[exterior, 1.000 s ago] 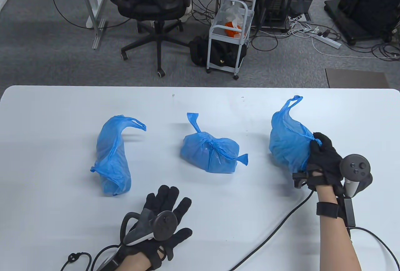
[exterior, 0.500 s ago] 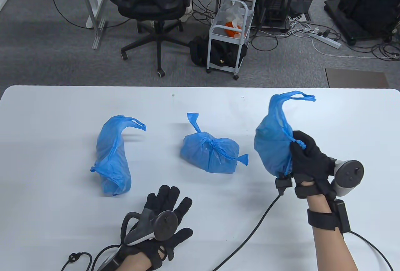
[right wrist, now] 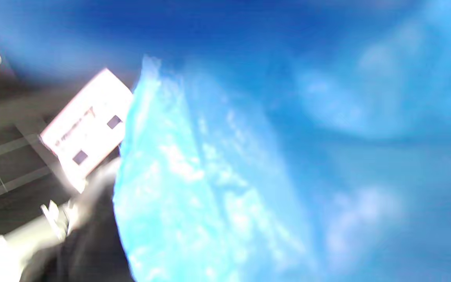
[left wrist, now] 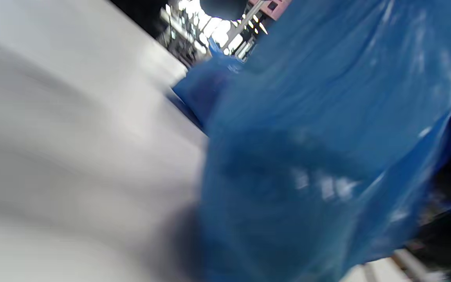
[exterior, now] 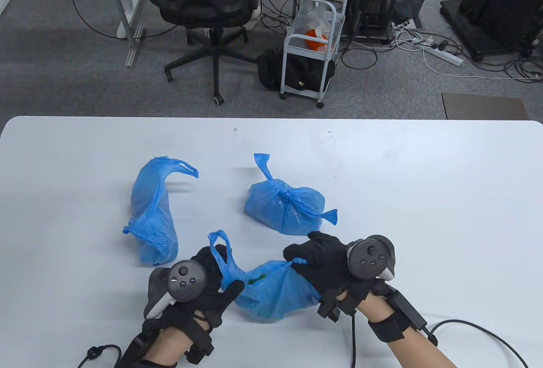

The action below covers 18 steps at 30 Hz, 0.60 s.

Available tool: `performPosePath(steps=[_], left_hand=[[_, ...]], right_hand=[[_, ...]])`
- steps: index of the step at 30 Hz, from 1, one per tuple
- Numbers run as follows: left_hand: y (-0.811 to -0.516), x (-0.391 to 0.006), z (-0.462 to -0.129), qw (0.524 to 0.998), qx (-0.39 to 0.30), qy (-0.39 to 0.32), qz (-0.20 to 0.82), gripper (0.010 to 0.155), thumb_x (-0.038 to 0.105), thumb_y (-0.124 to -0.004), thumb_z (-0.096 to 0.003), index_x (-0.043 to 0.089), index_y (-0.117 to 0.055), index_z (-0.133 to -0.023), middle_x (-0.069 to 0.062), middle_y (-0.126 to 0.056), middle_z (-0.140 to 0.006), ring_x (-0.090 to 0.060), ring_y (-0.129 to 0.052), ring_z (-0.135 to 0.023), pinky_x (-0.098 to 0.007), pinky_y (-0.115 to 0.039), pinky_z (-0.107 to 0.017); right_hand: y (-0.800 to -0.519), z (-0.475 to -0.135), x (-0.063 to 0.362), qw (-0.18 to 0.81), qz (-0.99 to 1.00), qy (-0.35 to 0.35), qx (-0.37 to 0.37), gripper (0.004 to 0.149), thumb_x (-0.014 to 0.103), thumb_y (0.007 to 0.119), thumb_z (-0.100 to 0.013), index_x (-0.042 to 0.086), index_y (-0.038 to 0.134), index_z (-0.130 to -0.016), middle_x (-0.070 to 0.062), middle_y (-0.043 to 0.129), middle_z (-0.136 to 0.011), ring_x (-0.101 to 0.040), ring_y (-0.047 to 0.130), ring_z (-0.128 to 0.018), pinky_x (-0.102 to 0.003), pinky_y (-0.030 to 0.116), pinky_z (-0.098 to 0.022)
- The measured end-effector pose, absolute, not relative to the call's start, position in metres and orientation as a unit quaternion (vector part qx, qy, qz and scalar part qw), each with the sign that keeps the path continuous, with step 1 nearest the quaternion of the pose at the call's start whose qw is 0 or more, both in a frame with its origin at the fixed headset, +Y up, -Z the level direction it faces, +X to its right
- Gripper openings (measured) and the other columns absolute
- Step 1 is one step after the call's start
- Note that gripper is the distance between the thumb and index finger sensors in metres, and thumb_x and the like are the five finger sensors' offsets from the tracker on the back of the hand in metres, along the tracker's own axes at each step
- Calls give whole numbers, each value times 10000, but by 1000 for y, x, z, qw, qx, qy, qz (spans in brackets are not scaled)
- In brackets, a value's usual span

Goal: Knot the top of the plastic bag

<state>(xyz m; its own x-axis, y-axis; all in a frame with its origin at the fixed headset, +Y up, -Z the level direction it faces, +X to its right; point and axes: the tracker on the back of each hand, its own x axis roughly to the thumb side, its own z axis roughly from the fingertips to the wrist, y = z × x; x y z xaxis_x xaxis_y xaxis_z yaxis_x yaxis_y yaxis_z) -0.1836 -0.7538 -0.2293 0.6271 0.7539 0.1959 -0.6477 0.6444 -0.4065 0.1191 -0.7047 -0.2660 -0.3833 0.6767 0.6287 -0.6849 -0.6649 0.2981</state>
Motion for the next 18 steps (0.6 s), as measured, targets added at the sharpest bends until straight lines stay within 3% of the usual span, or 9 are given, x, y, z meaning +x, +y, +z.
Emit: performPosePath(steps=[3,9,14,18], left_hand=[[-760,-172,-233,821,-182,-205,501,780,732,-571,-389,318,-363,-1017,7,-445,-1136,-335,-333,-1108,-611,-249,-775],[-736,-147,-241,815,-177,-248,493,485,509,-682,-440,338,-683,-895,64,-762,-982,-354,-504,-1072,-621,-330,-769],[-728,-127,-266,786,-195,-234,538,399,473,-670,-446,318,-646,-813,110,-768,-883,-320,-594,-1029,-618,-394,-762],[-739,-121,-275,775,-160,-233,566,390,524,-660,-441,331,-621,-777,132,-762,-845,-336,-632,-1008,-646,-414,-744]], right_hand=[[-708,-257,123,390,848,19,359,450,386,821,-442,246,790,-869,-131,926,-766,-463,902,-673,-694,487,-615],[-707,-251,151,412,846,-8,338,558,453,821,-436,215,720,-930,-149,846,-863,-487,833,-748,-705,438,-630],[-708,-262,181,479,821,-9,310,642,537,770,-434,197,667,-969,-188,764,-930,-529,738,-805,-716,356,-644],[-706,-270,211,500,809,-20,310,621,520,781,-436,233,671,-976,-189,706,-981,-556,641,-865,-729,283,-646]])
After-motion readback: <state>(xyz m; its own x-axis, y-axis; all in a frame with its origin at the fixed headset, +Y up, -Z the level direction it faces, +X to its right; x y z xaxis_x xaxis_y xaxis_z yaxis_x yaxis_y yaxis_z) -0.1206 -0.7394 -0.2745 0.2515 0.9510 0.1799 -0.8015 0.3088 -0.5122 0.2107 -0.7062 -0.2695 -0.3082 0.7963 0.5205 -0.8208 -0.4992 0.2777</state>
